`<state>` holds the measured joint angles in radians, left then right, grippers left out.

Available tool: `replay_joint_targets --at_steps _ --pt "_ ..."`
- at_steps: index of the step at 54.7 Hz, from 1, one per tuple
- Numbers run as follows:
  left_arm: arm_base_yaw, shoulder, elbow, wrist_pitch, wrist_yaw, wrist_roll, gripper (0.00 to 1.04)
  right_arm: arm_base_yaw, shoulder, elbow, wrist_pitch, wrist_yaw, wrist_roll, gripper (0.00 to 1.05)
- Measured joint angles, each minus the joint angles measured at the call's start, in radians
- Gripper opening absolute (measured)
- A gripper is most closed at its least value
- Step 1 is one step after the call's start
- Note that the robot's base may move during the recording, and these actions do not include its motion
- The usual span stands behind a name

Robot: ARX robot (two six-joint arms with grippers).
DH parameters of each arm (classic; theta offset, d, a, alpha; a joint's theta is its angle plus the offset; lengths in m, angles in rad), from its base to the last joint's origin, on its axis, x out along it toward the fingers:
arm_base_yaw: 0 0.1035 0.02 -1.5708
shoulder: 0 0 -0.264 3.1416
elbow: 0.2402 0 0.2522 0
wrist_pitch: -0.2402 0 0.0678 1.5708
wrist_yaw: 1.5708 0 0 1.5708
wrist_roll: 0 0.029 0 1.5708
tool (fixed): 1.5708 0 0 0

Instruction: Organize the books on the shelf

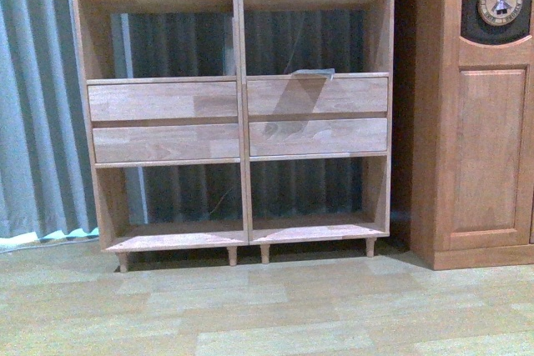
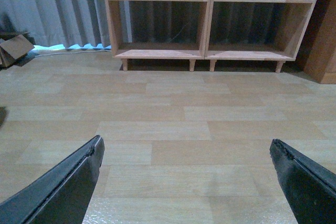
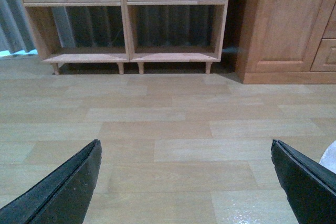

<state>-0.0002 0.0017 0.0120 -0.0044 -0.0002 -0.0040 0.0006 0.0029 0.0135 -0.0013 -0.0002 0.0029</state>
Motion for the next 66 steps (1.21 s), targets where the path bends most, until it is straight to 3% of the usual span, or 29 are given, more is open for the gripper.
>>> replay_joint_targets --at_steps 66 --pt "0.0 0.0 0.0 0.0 0.0 0.0 0.97 0.0 0.0 0.0 0.0 0.0 0.0 0.98"
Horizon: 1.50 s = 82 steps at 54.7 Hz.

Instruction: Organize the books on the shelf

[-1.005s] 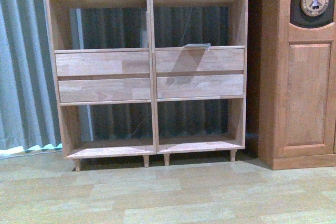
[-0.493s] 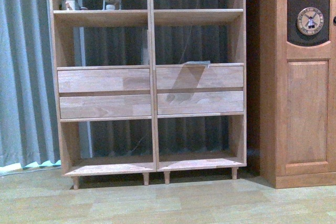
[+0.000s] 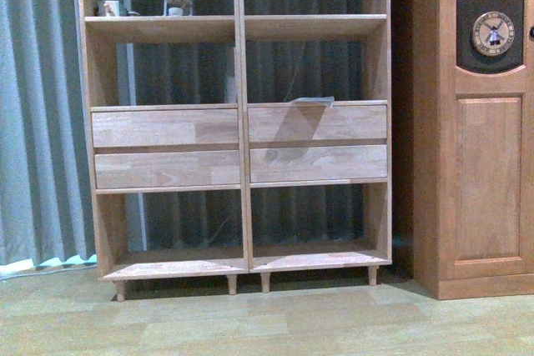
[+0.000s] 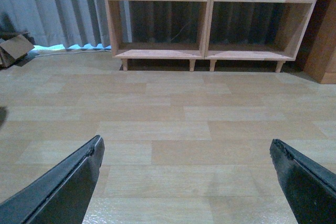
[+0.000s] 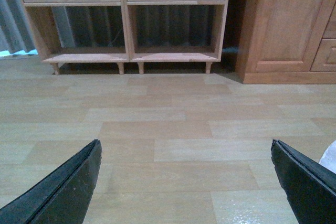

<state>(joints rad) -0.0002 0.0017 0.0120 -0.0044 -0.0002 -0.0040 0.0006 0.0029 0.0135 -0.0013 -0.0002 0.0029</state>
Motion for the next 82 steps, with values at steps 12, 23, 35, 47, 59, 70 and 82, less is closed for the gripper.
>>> replay_joint_targets --at_steps 12,23,35,47,59,70,82 --pt "0.0 0.0 0.0 0.0 0.0 0.0 0.97 0.0 0.0 0.0 0.0 0.0 0.0 0.98" --pt "0.0 0.0 0.0 0.0 0.0 0.0 0.97 0.0 0.0 0.0 0.0 0.0 0.0 0.98" --pt "0.0 0.0 0.0 0.0 0.0 0.0 0.97 0.0 0.0 0.0 0.0 0.0 0.0 0.98" --pt "0.0 0.0 0.0 0.0 0.0 0.0 0.97 0.0 0.0 0.0 0.0 0.0 0.0 0.98" --pt "0.0 0.0 0.0 0.0 0.0 0.0 0.97 0.0 0.0 0.0 0.0 0.0 0.0 0.98" --pt "0.0 0.0 0.0 0.0 0.0 0.0 0.97 0.0 0.0 0.0 0.0 0.0 0.0 0.98" --pt "0.0 0.0 0.0 0.0 0.0 0.0 0.97 0.0 0.0 0.0 0.0 0.0 0.0 0.98"
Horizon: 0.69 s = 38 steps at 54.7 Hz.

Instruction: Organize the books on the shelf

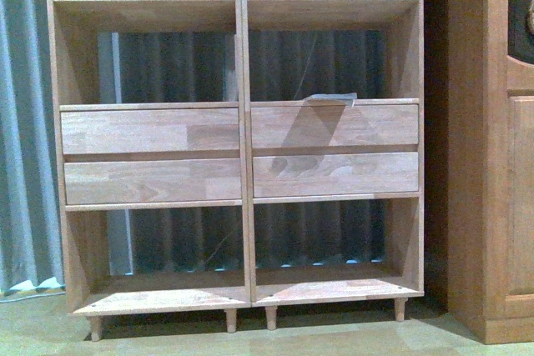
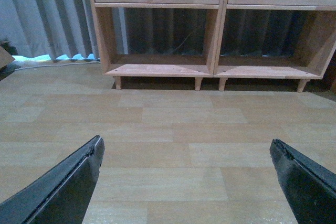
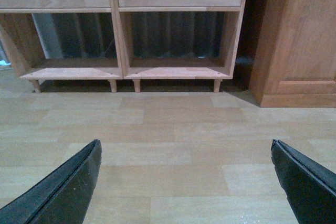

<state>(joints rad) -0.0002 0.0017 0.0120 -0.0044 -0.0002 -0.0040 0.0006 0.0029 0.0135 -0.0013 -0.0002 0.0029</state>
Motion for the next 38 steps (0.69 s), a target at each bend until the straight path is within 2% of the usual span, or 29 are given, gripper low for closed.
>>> replay_joint_targets --at_steps 38 --pt "0.0 0.0 0.0 0.0 0.0 0.0 0.97 0.0 0.0 0.0 0.0 0.0 0.0 0.98"
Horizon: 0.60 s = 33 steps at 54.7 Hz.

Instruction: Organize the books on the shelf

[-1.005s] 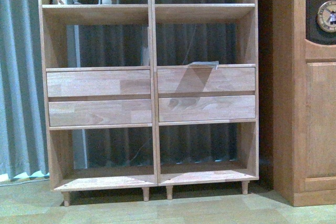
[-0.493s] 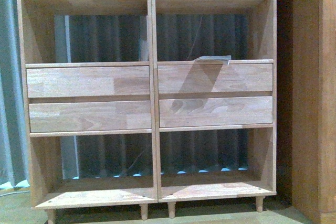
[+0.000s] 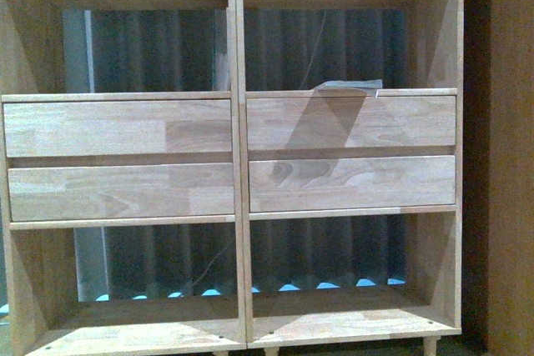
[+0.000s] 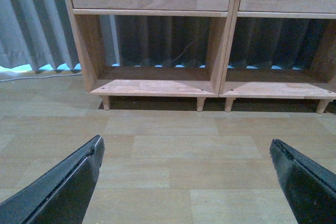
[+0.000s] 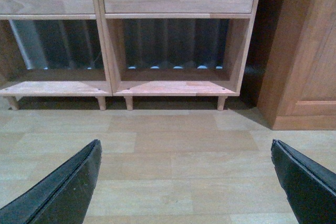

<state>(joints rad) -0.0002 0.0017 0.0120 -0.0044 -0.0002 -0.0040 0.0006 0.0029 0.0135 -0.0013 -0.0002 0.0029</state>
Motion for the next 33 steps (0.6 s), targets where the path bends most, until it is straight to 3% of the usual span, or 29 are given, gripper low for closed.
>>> replay_joint_targets --at_steps 33 --pt "0.0 0.0 0.0 0.0 0.0 0.0 0.97 0.0 0.0 0.0 0.0 0.0 0.0 0.98"
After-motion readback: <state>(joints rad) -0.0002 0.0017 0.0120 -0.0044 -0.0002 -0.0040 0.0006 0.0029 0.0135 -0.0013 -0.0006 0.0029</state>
